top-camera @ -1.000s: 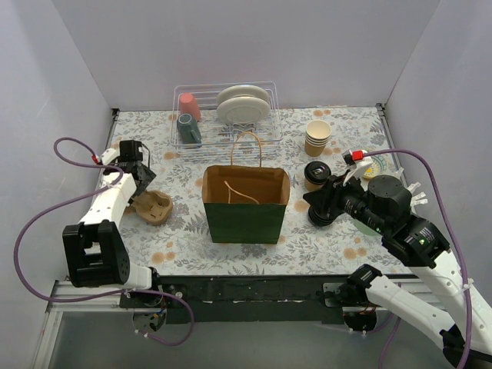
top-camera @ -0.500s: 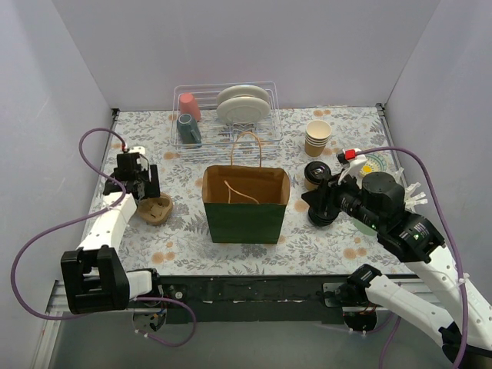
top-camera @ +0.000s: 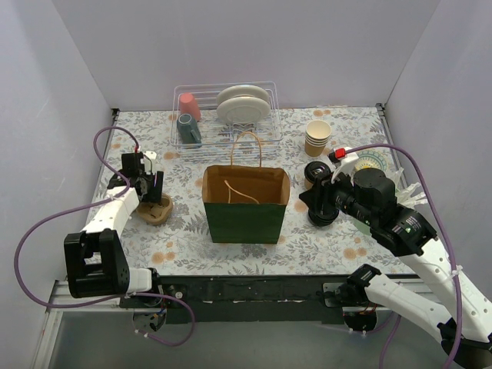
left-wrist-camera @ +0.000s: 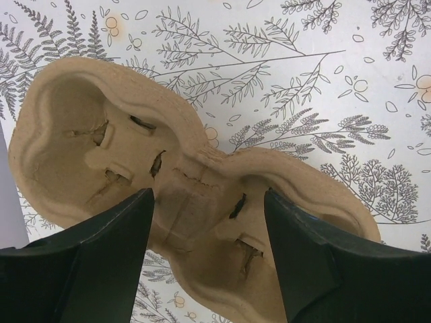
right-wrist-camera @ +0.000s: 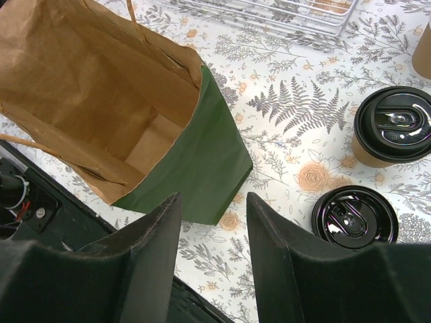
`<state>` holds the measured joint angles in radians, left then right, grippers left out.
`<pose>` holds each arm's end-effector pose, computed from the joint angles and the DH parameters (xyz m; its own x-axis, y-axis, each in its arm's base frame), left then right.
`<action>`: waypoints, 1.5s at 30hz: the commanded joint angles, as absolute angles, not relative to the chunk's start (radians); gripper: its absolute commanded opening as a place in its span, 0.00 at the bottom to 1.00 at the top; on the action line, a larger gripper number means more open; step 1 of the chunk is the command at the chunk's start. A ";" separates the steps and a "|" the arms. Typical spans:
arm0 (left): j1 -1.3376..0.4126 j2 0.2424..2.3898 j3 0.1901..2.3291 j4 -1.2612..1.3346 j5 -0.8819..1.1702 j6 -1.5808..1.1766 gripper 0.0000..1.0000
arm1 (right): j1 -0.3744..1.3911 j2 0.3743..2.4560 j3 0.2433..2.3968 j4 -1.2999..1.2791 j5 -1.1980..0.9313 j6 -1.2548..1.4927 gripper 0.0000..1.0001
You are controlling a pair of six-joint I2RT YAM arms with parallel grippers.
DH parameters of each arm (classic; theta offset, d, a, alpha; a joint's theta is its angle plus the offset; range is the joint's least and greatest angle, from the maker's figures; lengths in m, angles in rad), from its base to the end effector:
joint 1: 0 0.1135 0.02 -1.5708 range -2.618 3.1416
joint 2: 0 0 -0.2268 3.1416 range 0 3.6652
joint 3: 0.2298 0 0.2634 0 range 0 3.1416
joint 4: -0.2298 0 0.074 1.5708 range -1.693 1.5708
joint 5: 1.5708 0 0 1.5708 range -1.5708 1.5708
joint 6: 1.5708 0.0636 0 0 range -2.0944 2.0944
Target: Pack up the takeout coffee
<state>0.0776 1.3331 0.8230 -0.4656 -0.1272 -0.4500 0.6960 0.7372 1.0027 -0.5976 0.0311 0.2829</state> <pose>0.2950 0.0310 0.1475 -0.6791 -0.4855 -0.5505 -0.4922 0.8576 -0.1492 0.1654 0.1356 0.3463 -0.4128 0.0187 -0.9106 -0.5239 0.8130 0.2542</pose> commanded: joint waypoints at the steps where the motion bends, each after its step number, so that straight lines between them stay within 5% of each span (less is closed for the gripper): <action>1: 0.084 1.324 0.838 -0.440 -0.143 -0.413 0.65 | 0.698 0.729 1.032 -0.578 0.060 0.252 0.52; 7: 0.091 1.379 0.868 -0.456 -0.130 -0.423 0.56 | 0.698 0.727 1.014 -0.565 0.052 0.252 0.51; 22: 0.107 1.374 0.896 -0.459 -0.154 -0.419 0.58 | 0.698 0.747 1.015 -0.534 0.041 0.244 0.51; 39: 0.107 1.391 0.913 -0.486 -0.132 -0.479 0.39 | 0.698 0.769 1.023 -0.529 0.054 0.219 0.52; 45: 0.109 1.338 0.933 -0.469 -0.089 -0.509 0.44 | 0.698 0.770 1.015 -0.523 0.054 0.224 0.52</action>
<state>0.1032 1.3857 0.8860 -0.4881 -0.1261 -0.4850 0.6960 0.7727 1.0027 -0.5728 0.0463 0.2325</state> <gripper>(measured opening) 0.412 0.517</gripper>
